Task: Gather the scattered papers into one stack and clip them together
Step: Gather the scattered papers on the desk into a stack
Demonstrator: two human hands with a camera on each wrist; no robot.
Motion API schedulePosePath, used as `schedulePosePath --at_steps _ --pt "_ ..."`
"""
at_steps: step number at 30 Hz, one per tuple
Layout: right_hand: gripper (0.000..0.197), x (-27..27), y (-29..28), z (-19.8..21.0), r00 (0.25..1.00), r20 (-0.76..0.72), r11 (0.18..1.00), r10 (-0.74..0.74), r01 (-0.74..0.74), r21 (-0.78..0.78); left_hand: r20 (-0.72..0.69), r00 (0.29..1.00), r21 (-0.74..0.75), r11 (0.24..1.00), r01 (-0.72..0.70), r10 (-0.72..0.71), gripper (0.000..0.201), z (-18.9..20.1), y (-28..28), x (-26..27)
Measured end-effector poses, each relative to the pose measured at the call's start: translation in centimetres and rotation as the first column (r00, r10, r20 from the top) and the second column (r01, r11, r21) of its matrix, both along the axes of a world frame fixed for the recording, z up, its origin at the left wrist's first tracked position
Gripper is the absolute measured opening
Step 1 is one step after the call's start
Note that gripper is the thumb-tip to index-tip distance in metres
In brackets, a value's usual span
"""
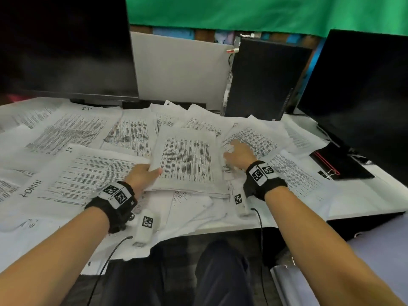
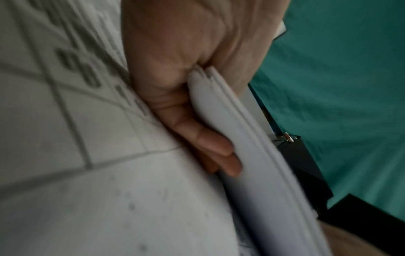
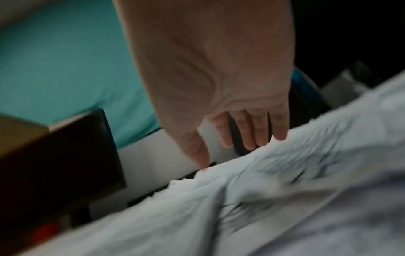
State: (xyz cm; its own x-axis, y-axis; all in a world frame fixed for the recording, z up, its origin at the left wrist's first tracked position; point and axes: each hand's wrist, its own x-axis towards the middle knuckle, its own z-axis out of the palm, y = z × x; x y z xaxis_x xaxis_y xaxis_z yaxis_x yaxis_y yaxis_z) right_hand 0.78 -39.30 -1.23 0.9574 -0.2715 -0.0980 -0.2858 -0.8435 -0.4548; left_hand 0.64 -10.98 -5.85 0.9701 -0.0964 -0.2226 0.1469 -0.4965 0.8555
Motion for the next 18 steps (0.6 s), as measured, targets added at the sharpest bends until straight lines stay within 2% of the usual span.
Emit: schedulePosePath --at_steps 2,3,4,6,9,11,13,15,16,18 --pt "0.086 0.9 -1.8 -0.5 0.984 -0.174 0.972 0.024 -0.063 -0.226 -0.030 1.000 -0.037 0.999 0.009 -0.010 0.048 -0.8 0.4 0.2" --pt "0.094 1.1 -2.3 -0.8 0.963 -0.268 0.952 0.025 -0.105 -0.287 -0.047 0.999 -0.092 0.996 0.004 -0.009 0.048 -0.8 0.3 0.2" --pt "0.096 1.4 -2.6 -1.3 0.944 -0.329 0.942 0.031 -0.138 -0.306 -0.061 0.998 -0.145 0.989 0.007 -0.016 0.046 -0.7 0.2 0.0" --pt "0.086 1.8 -2.8 -2.3 0.938 -0.342 0.952 0.066 -0.161 -0.259 -0.072 0.997 -0.201 0.979 0.025 -0.040 0.041 -0.6 0.0 -0.2" --pt "0.058 2.1 -2.9 -2.8 0.964 -0.251 0.940 0.086 -0.162 -0.300 -0.076 0.996 -0.238 0.971 0.028 -0.047 0.037 -0.6 0.2 -0.2" --pt "0.042 2.2 -3.2 -1.8 0.991 -0.131 0.952 0.005 -0.045 -0.303 -0.072 0.996 -0.262 0.965 0.035 -0.055 0.034 -0.7 0.3 -0.2" --pt "0.040 2.4 -3.9 -0.1 0.987 -0.005 0.975 -0.163 0.160 -0.152 -0.065 0.997 -0.279 0.960 0.031 -0.051 0.031 -0.8 0.5 -0.1" --pt "0.037 1.9 -3.8 1.8 0.953 0.163 0.967 -0.254 0.256 0.006 -0.043 0.998 -0.267 0.963 0.033 -0.046 0.030 -1.0 0.5 -0.1" --pt "0.034 1.4 -3.1 2.6 0.939 0.249 0.971 -0.238 0.230 0.058 -0.033 0.999 -0.245 0.969 0.020 -0.029 0.032 -1.1 0.5 0.0" --pt "0.032 -0.2 -0.4 3.9 0.934 0.346 0.992 -0.093 0.058 0.110 -0.033 0.999 -0.216 0.976 -0.021 0.015 0.038 -1.0 0.4 -0.2"
